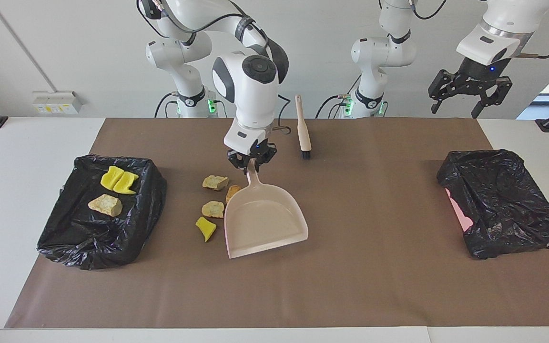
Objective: Sweep and dump trash in bin
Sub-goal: 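Return the dustpan to the mat center with the right gripper and release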
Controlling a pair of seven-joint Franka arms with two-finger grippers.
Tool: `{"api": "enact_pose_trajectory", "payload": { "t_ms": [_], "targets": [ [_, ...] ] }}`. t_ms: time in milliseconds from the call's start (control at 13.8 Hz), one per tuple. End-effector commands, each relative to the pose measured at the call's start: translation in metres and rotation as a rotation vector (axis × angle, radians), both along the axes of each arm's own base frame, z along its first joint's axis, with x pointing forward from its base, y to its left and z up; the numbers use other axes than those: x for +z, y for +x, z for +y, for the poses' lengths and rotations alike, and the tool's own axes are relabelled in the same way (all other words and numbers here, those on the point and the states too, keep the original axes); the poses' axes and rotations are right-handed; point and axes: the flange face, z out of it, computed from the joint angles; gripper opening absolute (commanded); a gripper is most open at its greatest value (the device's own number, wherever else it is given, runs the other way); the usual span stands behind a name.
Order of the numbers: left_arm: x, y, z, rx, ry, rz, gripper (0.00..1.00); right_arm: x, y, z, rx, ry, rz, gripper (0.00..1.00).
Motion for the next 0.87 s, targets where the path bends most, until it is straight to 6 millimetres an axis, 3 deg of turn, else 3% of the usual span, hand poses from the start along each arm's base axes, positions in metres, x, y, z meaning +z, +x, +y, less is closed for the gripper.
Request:
{"api": "enact_pose_trajectory", "payload": {
  "t_ms": [0,145,218,290,363,580,798],
  "targets": [
    [0.005,-0.002,0.004,0.007,-0.007,0.007,1.0,-0.006,0.0,0.018,-0.052,0.047,-0.002,0.0],
    [0.006,-0.004,0.007,0.015,-0.004,0.01,1.0,-0.007,-0.002,0.018,-0.065,0.056,0.012,0.03],
    [0.006,-0.003,0.006,0.016,-0.003,0.009,1.0,-0.011,-0.002,0.016,-0.049,0.048,0.01,0.3],
    [0.006,-0.004,0.004,0.014,-0.005,0.009,1.0,-0.014,-0.007,0.013,-0.015,0.024,0.018,0.85],
    [0.006,-0.004,0.004,0.014,-0.005,0.009,1.0,-0.007,-0.011,0.013,0.016,0.02,0.018,1.0],
    [0.006,-0.004,0.005,0.016,-0.003,0.009,1.0,0.026,-0.03,0.002,0.014,0.005,0.045,1.0],
    [0.006,-0.004,0.005,0.014,-0.003,0.009,1.0,0.033,-0.058,0.004,-0.005,-0.027,0.1,1.0]
  ]
}}
